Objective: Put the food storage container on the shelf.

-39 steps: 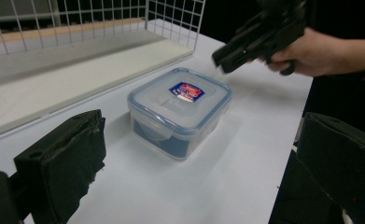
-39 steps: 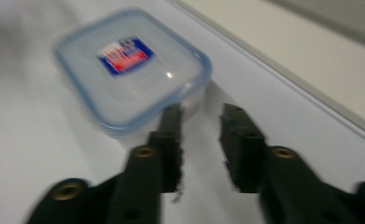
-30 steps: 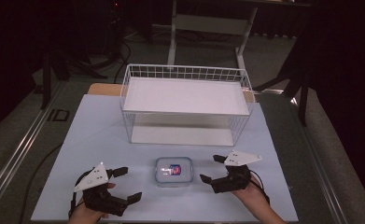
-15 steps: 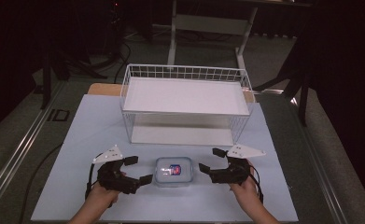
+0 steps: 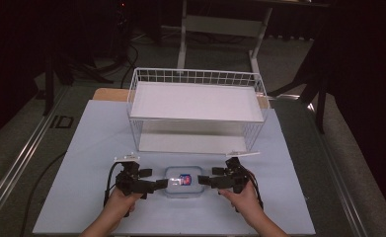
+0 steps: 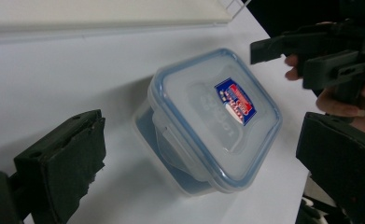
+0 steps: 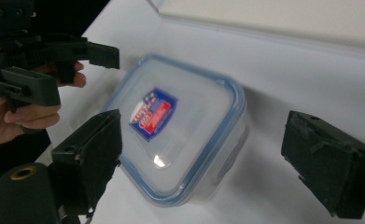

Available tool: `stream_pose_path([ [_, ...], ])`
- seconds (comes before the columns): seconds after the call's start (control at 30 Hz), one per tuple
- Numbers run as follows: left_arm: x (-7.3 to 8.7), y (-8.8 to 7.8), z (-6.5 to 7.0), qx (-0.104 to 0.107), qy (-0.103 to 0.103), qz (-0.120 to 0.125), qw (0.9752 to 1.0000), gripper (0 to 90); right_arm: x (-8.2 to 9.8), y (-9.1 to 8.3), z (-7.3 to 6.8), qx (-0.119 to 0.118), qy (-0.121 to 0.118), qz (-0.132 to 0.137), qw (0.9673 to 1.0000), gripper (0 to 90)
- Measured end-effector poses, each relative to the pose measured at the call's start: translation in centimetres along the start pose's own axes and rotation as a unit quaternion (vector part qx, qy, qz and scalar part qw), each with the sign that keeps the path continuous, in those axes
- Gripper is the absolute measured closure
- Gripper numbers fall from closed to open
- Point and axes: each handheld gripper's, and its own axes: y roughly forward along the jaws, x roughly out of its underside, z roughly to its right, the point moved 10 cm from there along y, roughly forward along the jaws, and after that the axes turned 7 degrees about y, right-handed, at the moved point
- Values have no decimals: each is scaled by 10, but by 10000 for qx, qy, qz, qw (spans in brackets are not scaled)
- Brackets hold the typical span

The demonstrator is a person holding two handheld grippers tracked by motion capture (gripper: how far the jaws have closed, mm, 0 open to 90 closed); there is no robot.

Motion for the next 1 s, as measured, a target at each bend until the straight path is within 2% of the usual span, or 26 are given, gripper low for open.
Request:
stream_pose_path([
  [0.07,1,5,-2,63,-229,-11,9997,39,1,5,3,57,72,-73,9999,134],
  [0.1,1,5,-2,63,-229,-11,9997,59,3,7,3,75,136,-166,9997,141],
  [0.13,3,8,-4,70,-364,-52,9993,67,4,8,4,51,237,-208,9995,161],
  [0.17,2,9,-3,151,-412,-36,9990,79,5,9,3,-11,343,-250,9991,182],
  [0.23,2,11,-2,228,-462,-30,9987,134,6,10,4,-58,504,-226,9985,199],
  [0.27,2,11,-2,228,-462,-30,9987,149,6,10,4,-58,504,-226,9985,199],
  [0.3,2,13,-2,230,-489,-25,9985,152,6,12,6,-38,575,-242,9980,230],
  [0.33,3,15,-1,287,-583,-91,9978,162,7,12,8,-16,634,-269,9976,239],
  [0.37,5,17,-3,187,-573,-164,9980,163,7,13,8,-51,668,-288,9973,255],
  [0.43,6,18,-3,200,-620,-209,9977,210,9,16,8,-106,744,-373,9965,285],
  [0.57,12,22,-6,132,-758,-364,9964,275,15,19,8,-267,1051,-596,9923,357],
  [0.6,13,22,-5,209,-779,-370,9961,308,16,20,8,-329,1144,-618,9910,383],
  [0.63,13,22,-5,209,-779,-370,9961,318,16,19,6,-416,1192,-646,9899,417],
  [0.67,15,24,-1,369,-808,-382,9953,350,17,19,5,-437,1214,-707,9891,421],
  [0.77,13,21,2,316,-664,-449,9963,394,18,17,6,-453,1332,-765,9871,437],
  [0.87,13,20,4,265,-575,-491,9968,425,20,16,5,-433,1294,-754,9878,441],
  [1.0,13,18,6,194,-531,-506,9971,448,22,14,0,-307,1157,-606,9910,452],
])
